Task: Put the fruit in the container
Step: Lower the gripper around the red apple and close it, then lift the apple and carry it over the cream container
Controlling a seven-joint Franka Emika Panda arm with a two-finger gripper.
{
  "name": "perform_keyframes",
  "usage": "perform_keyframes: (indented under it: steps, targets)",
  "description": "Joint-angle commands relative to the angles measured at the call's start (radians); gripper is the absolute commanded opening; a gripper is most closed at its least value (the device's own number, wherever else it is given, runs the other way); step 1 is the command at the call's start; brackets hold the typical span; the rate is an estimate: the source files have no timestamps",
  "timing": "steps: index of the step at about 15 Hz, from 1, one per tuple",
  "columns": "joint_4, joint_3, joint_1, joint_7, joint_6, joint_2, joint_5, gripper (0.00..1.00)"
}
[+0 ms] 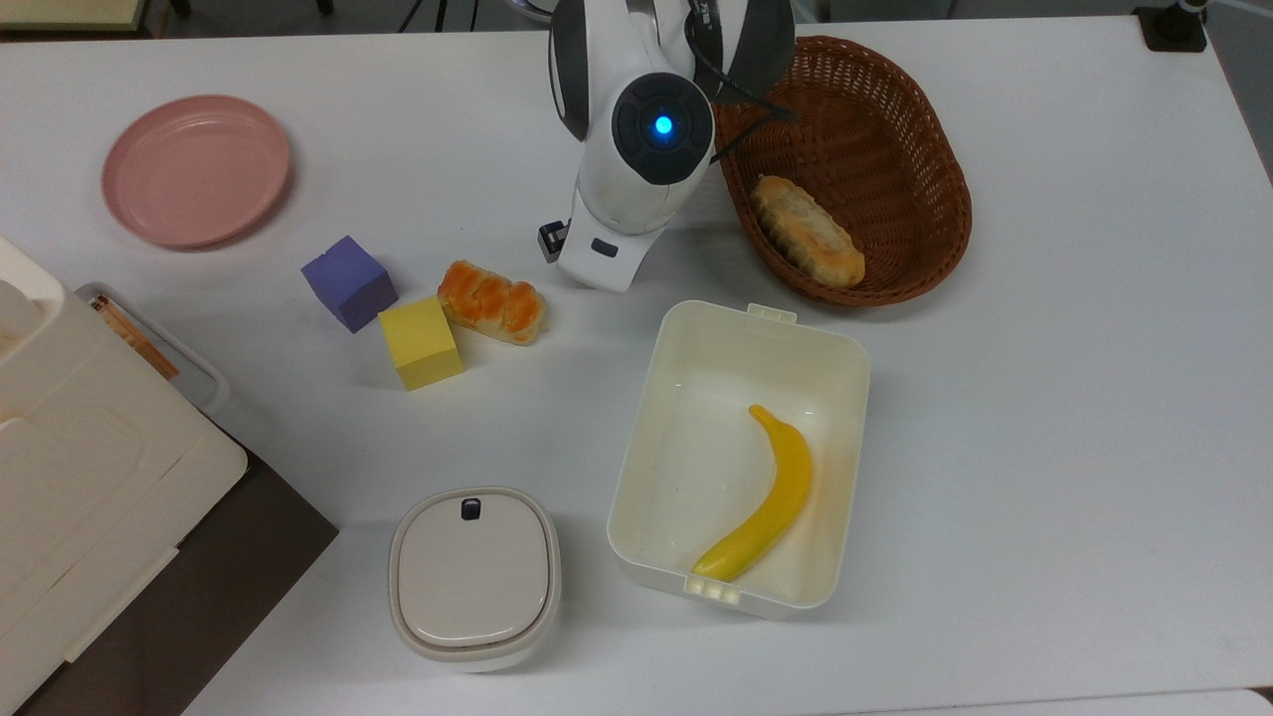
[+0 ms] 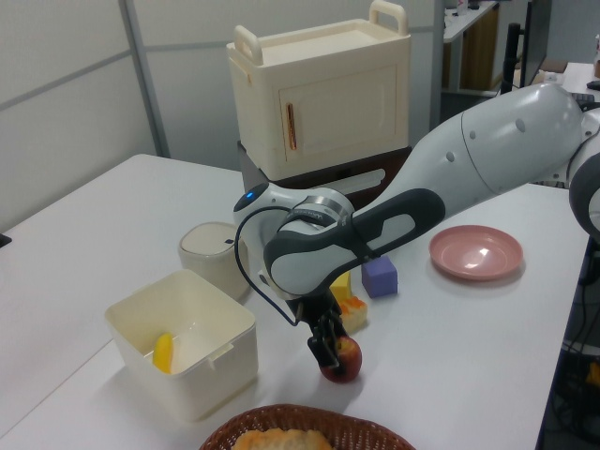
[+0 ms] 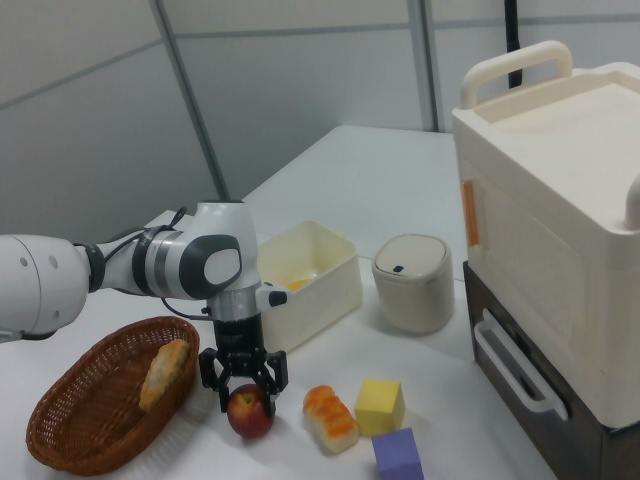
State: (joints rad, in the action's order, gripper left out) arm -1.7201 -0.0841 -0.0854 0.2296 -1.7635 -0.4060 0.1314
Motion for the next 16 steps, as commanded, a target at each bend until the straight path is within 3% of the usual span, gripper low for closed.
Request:
perform_keyframes:
  steps: [1,6,9,11,14,15,16]
  targets:
    - [0.016,0.004,-0.005,-0.009,-0.010,0.021,0.004,0.05]
    - [0.164,0.003,-0.002,-0.112,-0.019,0.064,-0.024,0.05]
    - [0.250,0.003,-0.001,-0.200,-0.034,0.061,-0.097,0.07]
    - [0.261,0.003,-0.008,-0.278,-0.135,0.062,-0.139,0.13]
    - [0.241,-0.034,-0.008,-0.429,-0.379,0.047,-0.151,0.34]
    - [0.232,-0.040,-0.008,-0.446,-0.419,0.040,-0.150,0.52]
    - [0.232,-0.040,-0.010,-0.449,-0.432,0.033,-0.145,0.82]
